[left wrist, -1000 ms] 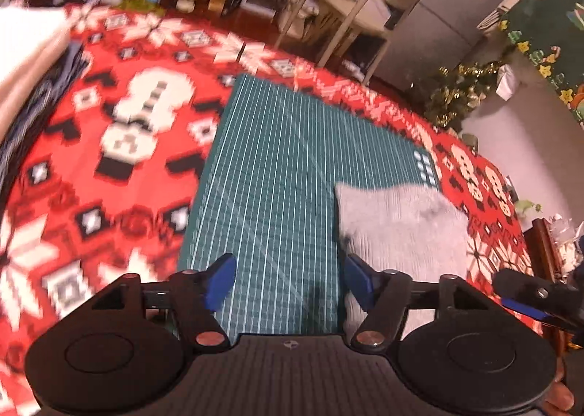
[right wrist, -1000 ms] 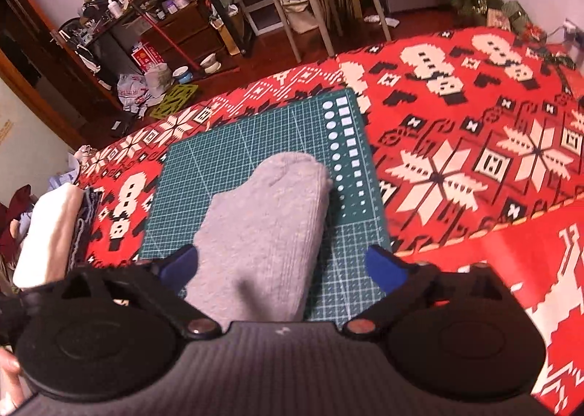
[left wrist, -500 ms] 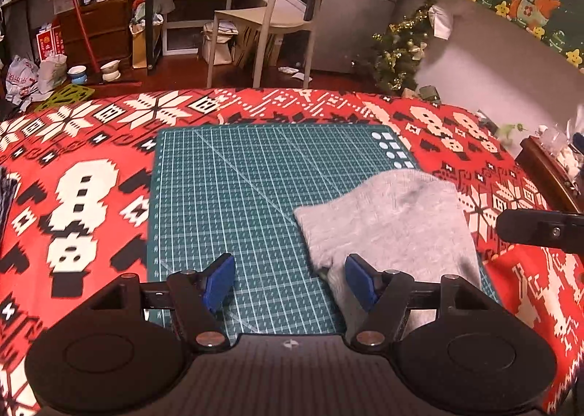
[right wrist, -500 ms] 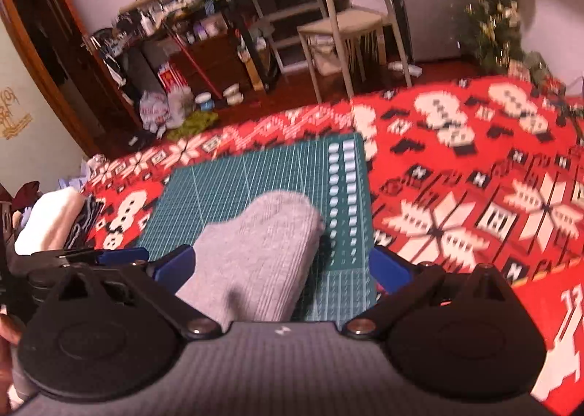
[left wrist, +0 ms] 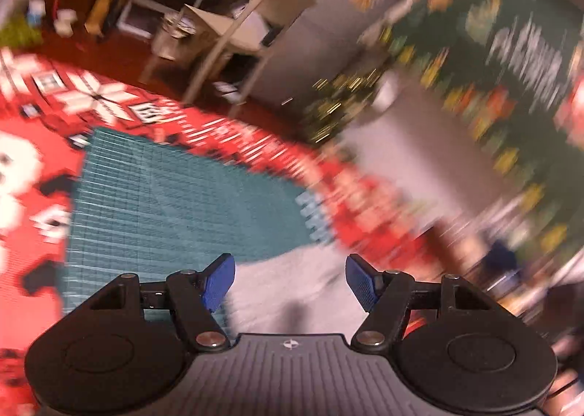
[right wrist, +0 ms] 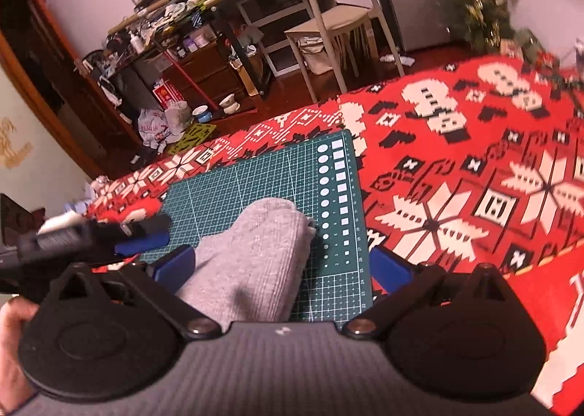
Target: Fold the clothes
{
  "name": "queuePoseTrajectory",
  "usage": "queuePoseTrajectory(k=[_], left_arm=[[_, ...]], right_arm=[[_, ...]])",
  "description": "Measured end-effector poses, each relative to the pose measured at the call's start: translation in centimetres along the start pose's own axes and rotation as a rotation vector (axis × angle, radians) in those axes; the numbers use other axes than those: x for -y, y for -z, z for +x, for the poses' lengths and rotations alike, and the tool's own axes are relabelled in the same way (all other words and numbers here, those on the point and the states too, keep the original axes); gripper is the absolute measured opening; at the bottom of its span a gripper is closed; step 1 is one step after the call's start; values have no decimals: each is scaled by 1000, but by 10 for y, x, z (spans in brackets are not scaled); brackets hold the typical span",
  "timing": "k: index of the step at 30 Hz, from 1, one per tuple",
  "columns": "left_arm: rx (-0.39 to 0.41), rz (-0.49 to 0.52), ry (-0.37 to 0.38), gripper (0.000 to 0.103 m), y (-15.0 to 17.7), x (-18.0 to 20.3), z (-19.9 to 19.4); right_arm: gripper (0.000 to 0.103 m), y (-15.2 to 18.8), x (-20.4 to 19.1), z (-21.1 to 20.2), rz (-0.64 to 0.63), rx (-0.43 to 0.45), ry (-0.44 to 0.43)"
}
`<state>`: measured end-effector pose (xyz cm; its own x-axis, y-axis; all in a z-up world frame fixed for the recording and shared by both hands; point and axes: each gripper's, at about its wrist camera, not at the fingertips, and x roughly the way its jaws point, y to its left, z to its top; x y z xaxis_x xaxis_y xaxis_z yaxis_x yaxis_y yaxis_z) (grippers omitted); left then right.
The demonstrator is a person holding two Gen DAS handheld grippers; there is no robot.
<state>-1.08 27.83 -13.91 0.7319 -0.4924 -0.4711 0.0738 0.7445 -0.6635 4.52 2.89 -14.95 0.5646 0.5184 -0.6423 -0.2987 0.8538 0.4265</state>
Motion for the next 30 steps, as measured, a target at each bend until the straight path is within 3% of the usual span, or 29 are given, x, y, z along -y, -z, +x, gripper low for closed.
queuePoseTrajectory(k=[2,4,6,7,14,22,23,24,25,30], left_arm=[[23,-57,44,63,-5,-9,2],[16,-81,59,53,-6,-15,8],[0,-84,57,34,-5,-18,13],[-8,-74,33,31,-4,-18,16],[-72,73,-129,31,3,-4,28],[-86,396,-298,30,26,25,47],[-79,433,-316,25,29,28,49],[-72,457,-341,11,31,29,50],[-65,466,-363,7,32,29,50],[18,434,-363,5,27,29,34]], right_arm=[[102,1,4,3,21,-9,-4],[102,2,7,6,41,-19,-8],[102,3,10,10,61,-28,-12],[102,3,11,11,68,-30,-15],[102,4,12,17,71,-40,-20],[102,4,8,17,60,-38,-22],[102,4,8,16,61,-37,-22],[102,4,8,15,62,-35,-19],[102,4,9,15,65,-33,-15],[102,4,6,16,59,-25,-34]])
